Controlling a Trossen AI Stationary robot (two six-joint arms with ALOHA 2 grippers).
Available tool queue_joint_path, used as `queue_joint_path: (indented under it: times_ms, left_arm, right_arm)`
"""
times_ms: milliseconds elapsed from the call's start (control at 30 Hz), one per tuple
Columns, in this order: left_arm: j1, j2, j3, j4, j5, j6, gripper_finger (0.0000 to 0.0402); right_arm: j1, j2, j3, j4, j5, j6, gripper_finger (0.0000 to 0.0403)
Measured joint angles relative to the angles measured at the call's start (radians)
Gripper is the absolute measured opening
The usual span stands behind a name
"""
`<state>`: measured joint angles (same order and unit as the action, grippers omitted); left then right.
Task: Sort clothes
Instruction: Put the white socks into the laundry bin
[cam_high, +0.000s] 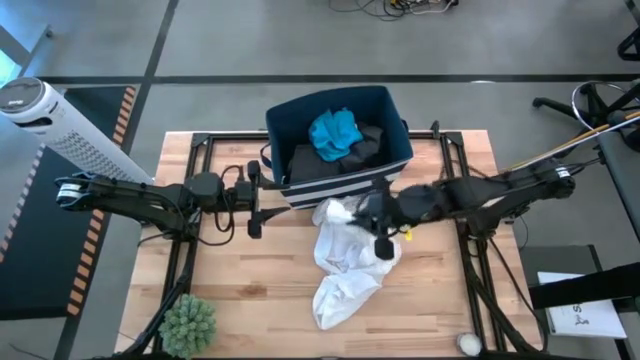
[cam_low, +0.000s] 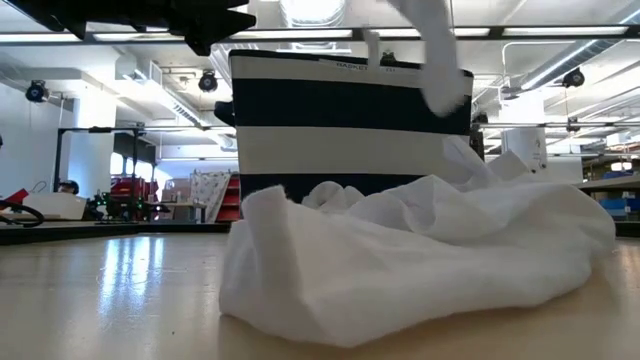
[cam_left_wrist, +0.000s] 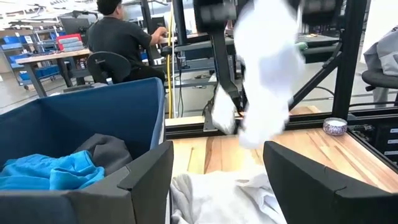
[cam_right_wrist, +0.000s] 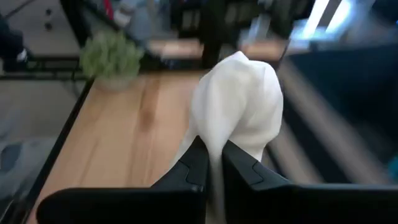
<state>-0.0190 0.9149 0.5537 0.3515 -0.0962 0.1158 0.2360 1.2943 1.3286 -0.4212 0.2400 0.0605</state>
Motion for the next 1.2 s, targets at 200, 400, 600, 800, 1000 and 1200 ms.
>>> queue_joint_path:
  times_ms: [200,400,600,800,1000,1200]
  left_arm:
    - [0.000,0.000,0.000,0.000,0.000,0.002,0.0236]
    - [0.000,0.000,0.000,0.002,0.000,0.002,0.0234]
    - [0.000,0.000,0.000,0.000,0.000,0.003,0.0223]
    - [0.000,0.000,0.000,-0.002,0.000,0.006,0.0214]
    - [0.000,0.000,0.000,0.001,0.000,0.006,0.0223]
    - [0.000,0.000,0.000,0.004,0.000,0.006,0.0259]
  right_arm:
    - [-0.070,0.031,0.189,0.008,0.099,-0.195,0.0004]
    - [-0.248,0.094,0.302,0.009,0.102,-0.325,0.0003]
    - [-0.445,0.189,0.372,-0.011,0.030,-0.423,0.0003]
    - [-0.597,0.331,0.464,-0.182,-0.012,-0.420,0.0010]
    - [-0.653,0.455,0.577,-0.317,-0.012,-0.347,0.0062]
    - [-0.654,0.540,0.738,-0.417,-0.012,-0.326,0.0146]
